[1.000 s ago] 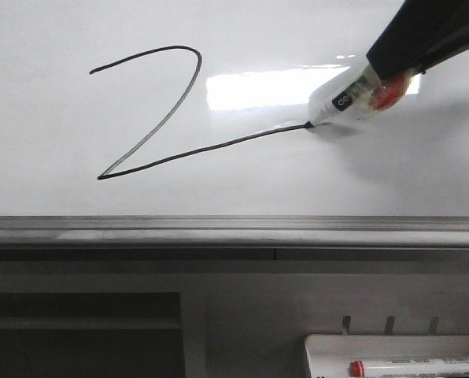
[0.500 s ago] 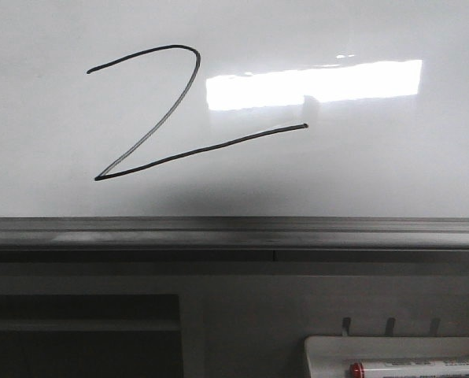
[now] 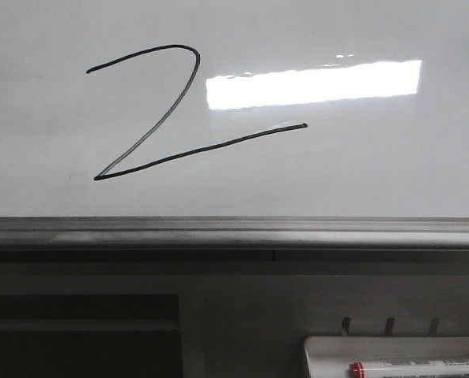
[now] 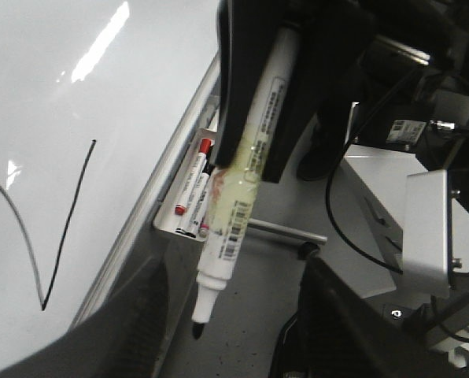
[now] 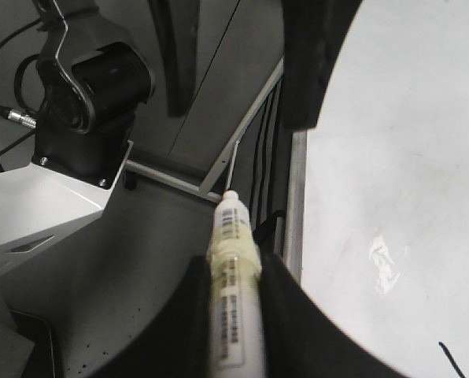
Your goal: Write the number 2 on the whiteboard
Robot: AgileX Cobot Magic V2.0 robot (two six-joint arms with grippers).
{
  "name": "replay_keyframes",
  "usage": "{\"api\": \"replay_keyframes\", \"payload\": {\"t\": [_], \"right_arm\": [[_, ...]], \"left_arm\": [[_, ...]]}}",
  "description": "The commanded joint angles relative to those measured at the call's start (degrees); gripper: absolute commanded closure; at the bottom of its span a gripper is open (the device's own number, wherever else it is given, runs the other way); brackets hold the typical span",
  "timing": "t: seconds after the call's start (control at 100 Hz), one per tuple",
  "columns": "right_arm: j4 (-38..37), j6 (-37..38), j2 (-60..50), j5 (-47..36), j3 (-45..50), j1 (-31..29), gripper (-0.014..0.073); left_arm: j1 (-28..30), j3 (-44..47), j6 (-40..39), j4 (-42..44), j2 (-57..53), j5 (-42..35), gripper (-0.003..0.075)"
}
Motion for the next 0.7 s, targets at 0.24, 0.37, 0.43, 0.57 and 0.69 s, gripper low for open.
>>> {"api": "replay_keyframes", "payload": {"t": [0.24,0.37,0.43,0.57,0.69], "right_arm": [[1.24,-0.76,-0.86,-7.42,-2.09,3.24,0.0654],[1.24,-0.76,-0.86,-7.42,-2.09,4.06,0.0654],[1.37,-0.76,-0.86,-7.42,-2.09,4.17,0.0654],[1.37,-0.76,-0.86,-7.51,-2.09,4.21,0.0654],[1.37,-0.76,-0.86,-7.51,-2.09,4.21,0.0654]], "left_arm": [[-0.63,-1.94,0.83,-3.61,4.58,-0.29,0.0375],[-0.63,-1.94,0.83,-0.56,5.89,-0.29,0.0377],[-0.63,-1.94,0.83,0.23,6.64,-0.29,0.0397],[-0.63,-1.94,0.83,0.47,7.71,-0.29,0.0482],[-0.63,-1.94,0.83,0.47,8.67,-0.4,0.0565]]}}
